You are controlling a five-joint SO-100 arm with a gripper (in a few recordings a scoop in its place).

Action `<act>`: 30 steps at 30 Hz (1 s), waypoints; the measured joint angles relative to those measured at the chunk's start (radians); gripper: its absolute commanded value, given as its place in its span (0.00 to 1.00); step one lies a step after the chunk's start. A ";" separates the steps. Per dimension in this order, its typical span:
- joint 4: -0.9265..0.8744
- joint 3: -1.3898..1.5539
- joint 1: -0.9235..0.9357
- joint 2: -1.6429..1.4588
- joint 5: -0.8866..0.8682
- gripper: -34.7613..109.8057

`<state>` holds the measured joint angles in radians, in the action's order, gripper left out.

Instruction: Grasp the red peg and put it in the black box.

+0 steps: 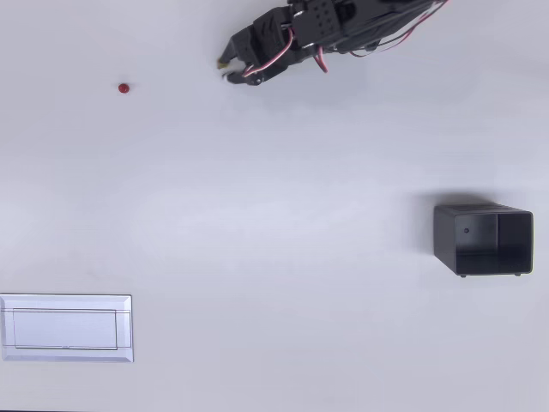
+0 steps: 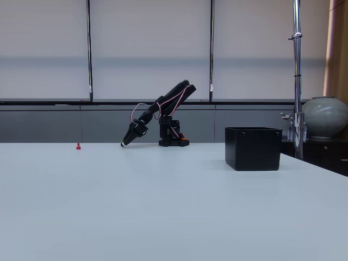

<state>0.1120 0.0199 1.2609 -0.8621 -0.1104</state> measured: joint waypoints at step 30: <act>0.617 0.285 0.044 -0.727 0.158 0.38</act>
<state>0.7286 0.3053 1.3054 -1.5892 0.0476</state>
